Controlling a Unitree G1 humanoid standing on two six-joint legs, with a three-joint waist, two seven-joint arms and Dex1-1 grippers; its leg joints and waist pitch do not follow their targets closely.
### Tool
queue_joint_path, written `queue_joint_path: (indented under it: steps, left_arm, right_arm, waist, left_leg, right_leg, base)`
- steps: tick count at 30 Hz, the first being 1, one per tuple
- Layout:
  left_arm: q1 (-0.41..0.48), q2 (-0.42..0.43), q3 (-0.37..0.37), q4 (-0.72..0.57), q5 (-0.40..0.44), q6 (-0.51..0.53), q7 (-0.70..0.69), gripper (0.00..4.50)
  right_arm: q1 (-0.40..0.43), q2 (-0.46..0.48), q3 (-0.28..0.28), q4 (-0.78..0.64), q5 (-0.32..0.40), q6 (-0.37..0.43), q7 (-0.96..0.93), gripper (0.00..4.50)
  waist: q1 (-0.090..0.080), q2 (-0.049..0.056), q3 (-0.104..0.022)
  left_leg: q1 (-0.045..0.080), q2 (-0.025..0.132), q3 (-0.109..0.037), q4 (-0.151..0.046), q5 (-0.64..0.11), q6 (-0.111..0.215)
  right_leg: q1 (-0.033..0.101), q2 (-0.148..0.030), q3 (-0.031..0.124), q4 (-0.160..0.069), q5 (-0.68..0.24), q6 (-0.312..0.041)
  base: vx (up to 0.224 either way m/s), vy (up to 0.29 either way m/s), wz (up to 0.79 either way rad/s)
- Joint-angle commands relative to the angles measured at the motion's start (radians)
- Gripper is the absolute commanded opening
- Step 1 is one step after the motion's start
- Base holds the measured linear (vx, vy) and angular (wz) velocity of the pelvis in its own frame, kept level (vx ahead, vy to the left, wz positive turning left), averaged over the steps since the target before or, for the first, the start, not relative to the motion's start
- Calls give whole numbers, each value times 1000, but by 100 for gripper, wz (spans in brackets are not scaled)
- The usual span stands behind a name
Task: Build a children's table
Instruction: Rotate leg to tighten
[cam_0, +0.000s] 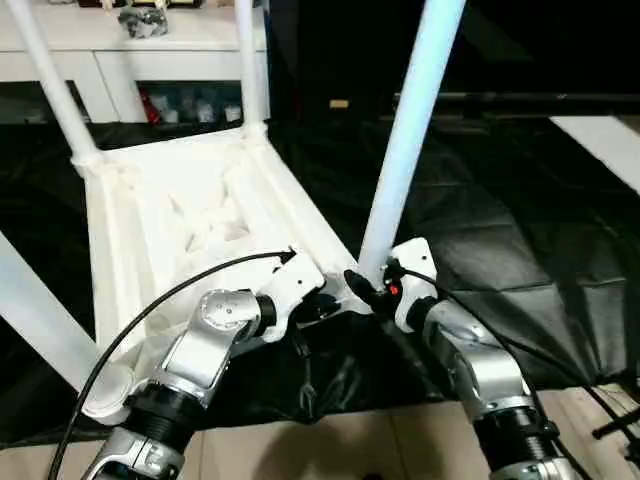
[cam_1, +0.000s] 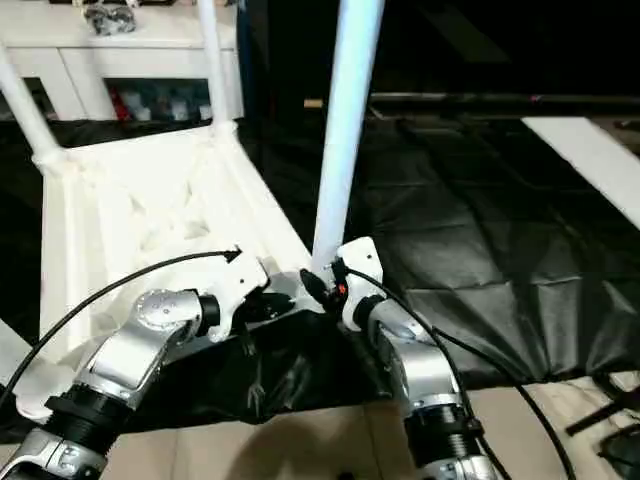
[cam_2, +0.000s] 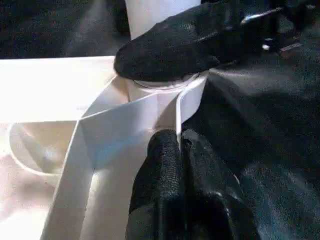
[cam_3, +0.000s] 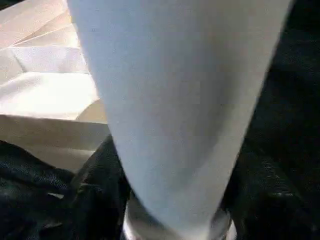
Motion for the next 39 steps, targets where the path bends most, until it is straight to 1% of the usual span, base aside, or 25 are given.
queue_joint_path:
  steps: [1, 2, 3, 4, 5, 6, 7, 8, 10, 11, 12, 15, 16, 17, 18, 19, 21, 22, 24, 26, 27, 32, 36, 38, 39]
  left_arm:
    - [-22, -20, -69, 6, -22, -41, -59, 0]
    - [-26, -14, -66, 12, -25, -48, -69, 0]
    - [-26, -14, -66, 12, -25, -48, -69, 0]
    - [-33, 1, -61, 22, -29, -63, -89, 0]
    - [-36, 12, -59, 29, -33, -80, -110, 0]
    - [-38, 20, -60, 31, -36, -87, -129, 0]
    - [-38, 25, -61, 32, -37, -92, -139, 0]
    - [-39, 30, -63, 34, -37, -97, -148, 0]
    - [-42, 45, -66, 42, -44, -119, -184, 0]
    - [-47, 56, -68, 52, -44, -131, -202, 0]
    - [-57, 72, -70, 75, -46, -151, -234, 0]
    - [-78, 93, -71, 108, -49, -180, -271, 0]
    - [-78, 93, -71, 108, -49, -180, -271, 0]
    - [-83, 94, -70, 113, -53, -180, -277, 0]
    - [-87, 96, -71, 117, -55, -181, -282, 0]
    - [-91, 97, -72, 119, -56, -181, -285, 0]
    - [-97, 99, -74, 127, -54, -186, -287, 0]
    - [-100, 98, -75, 130, -54, -187, -289, 0]
    - [-102, 97, -78, 135, -55, -188, -292, 0]
    - [-106, 96, -79, 147, -57, -197, -298, 0]
    - [-106, 95, -78, 150, -57, -198, -299, 0]
    - [-101, 95, -75, 153, -64, -197, -304, 0]
    - [-107, 72, -54, 169, -54, -172, -223, 0]
    - [-107, 65, -49, 167, -54, -166, -208, 0]
    - [-97, 36, -36, 133, -55, -124, -155, 0]
  right_arm:
    - [15, -6, 77, 20, -1, 12, 91, 281]
    - [14, -23, 78, 18, 2, 8, 116, 281]
    - [14, -23, 78, 18, 2, 8, 116, 281]
    - [10, -54, 81, 15, 0, -5, 153, 281]
    - [7, -77, 83, 15, 0, -16, 183, 281]
    - [4, -95, 86, 15, 0, -25, 208, 281]
    - [2, -107, 89, 12, 1, -31, 226, 281]
    - [2, -116, 91, 11, 3, -36, 240, 281]
    - [0, -155, 106, -1, 13, -45, 310, 281]
    - [1, -180, 120, -13, 20, -48, 360, 281]
    - [4, -220, 142, -32, 35, -51, 448, 281]
    - [6, -270, 173, -51, 59, -44, 570, 281]
    - [6, -270, 173, -51, 59, -44, 570, 281]
    - [6, -278, 178, -52, 62, -48, 591, 281]
    - [7, -285, 183, -51, 66, -48, 612, 258]
    - [7, -291, 188, -49, 70, -49, 632, 258]
    - [4, -294, 193, -39, 71, -56, 650, 246]
    - [1, -294, 194, -30, 70, -63, 654, 246]
    - [-3, -291, 196, -14, 69, -71, 659, 227]
    - [-5, -293, 197, -10, 77, -69, 671, 217]
    - [-3, -293, 198, -12, 80, -67, 676, 209]
    - [4, -290, 198, -18, 81, -62, 692, 203]
    - [25, -240, 172, -27, 72, -26, 568, 202]
    - [24, -225, 165, -15, 59, -30, 524, 202]
    - [20, -159, 126, 27, 36, -25, 371, 202]
  waist:
    - [-3, 2, -34]
    - [-1, 1, -35]
    - [8, 1, -41]
    - [12, 0, -44]
    - [19, 5, -48]
    - [23, 4, -52]
    - [26, -4, -55]
    - [28, -6, -53]
    - [40, -12, -56]
    - [47, -20, -62]
    - [52, -21, -65]
    - [71, -22, -69]
    - [75, -19, -72]
    - [80, -19, -79]
    - [84, -20, -80]
    - [88, -22, -79]
    - [97, -20, -79]
    - [96, -21, -74]
    - [95, -22, -73]
    - [95, -31, -71]
    - [95, -28, -71]
    - [93, -31, -70]
    - [91, -37, -67]
    - [88, -35, -63]
    - [89, -37, -67]
  left_leg:
    - [29, 2, 7, -77, -690, -2]
    - [25, 0, 8, -75, -667, 0]
    - [10, 2, 10, -78, -600, 2]
    - [7, 3, 11, -78, -576, 2]
    - [3, 6, 14, -79, -537, 5]
    - [-4, 9, 19, -79, -496, 8]
    - [-14, 8, 25, -78, -444, 16]
    - [-17, 7, 28, -78, -429, 21]
    - [-8, 6, 42, -68, -395, 36]
    - [-7, 6, 50, -63, -365, 46]
    - [-3, 9, 56, -60, -334, 53]
    - [7, 10, 72, -46, -292, 77]
    - [7, 12, 74, -44, -269, 81]
    - [-1, 15, 77, -41, -211, 86]
    - [-9, 15, 76, -39, -163, 87]
    - [-11, 14, 76, -38, -151, 88]
    - [-8, 15, 76, -37, -155, 79]
    - [-12, 15, 74, -40, -179, 69]
    - [-8, 15, 74, -41, -215, 56]
    - [-6, 14, 74, -43, -245, 50]
    - [-4, 15, 73, -45, -260, 46]
    - [-5, 15, 73, -47, -277, 39]
    - [-9, 14, 71, -50, -275, 36]
    - [-9, 13, 68, -55, -309, 20]
    - [-5, 13, 67, -56, -324, 6]
  right_leg:
    - [13, -33, 5, -92, -657, -41]
    - [14, -37, 7, -91, -659, -44]
    - [21, -41, 21, -80, -622, -63]
    - [21, -41, 27, -74, -596, -76]
    - [21, -38, 36, -61, -531, -107]
    - [23, -33, 44, -47, -449, -140]
    - [27, -28, 51, -33, -384, -165]
    - [26, -26, 54, -30, -379, -170]
    - [14, -25, 68, -27, -391, -178]
    - [15, -21, 75, -21, -377, -180]
    - [8, -20, 84, -12, -336, -195]
    - [2, -13, 96, 3, -257, -230]
    - [4, -13, 97, 9, -220, -243]
    - [13, -13, 94, 23, -145, -265]
    - [21, -11, 91, 32, -94, -272]
    - [24, -11, 90, 34, -87, -270]
    - [23, -12, 91, 34, -100, -266]
    - [23, -12, 91, 33, -128, -259]
    - [20, -13, 92, 28, -175, -247]
    - [19, -13, 92, 22, -226, -232]
    - [17, -14, 92, 19, -257, -221]
    - [14, -14, 93, 15, -287, -202]
    - [15, -14, 92, 12, -318, -181]
    - [11, -14, 90, 4, -389, -156]
    - [10, -17, 90, 1, -421, -144]
  base:
    - [0, 0, 0]
    - [0, 0, 0]
    - [0, 0, 0]
    - [0, 0, 0]
    - [0, 0, 0]
    - [0, 0, 0]
    - [0, 0, 0]
    - [0, 0, 0]
    - [26, -14, 4]
    - [56, -37, 11]
    - [56, -37, 11]
    - [64, -44, 20]
    - [67, -40, 16]
    - [52, -24, 3]
    - [52, -24, 3]
    - [0, 0, 0]
    - [0, 0, 0]
    - [0, 0, 0]
    - [0, 0, 0]
    - [0, 0, 0]
    - [0, 0, 0]
    - [0, 0, 0]
    - [0, 0, 0]
    - [0, 0, 0]
    - [0, 0, 0]
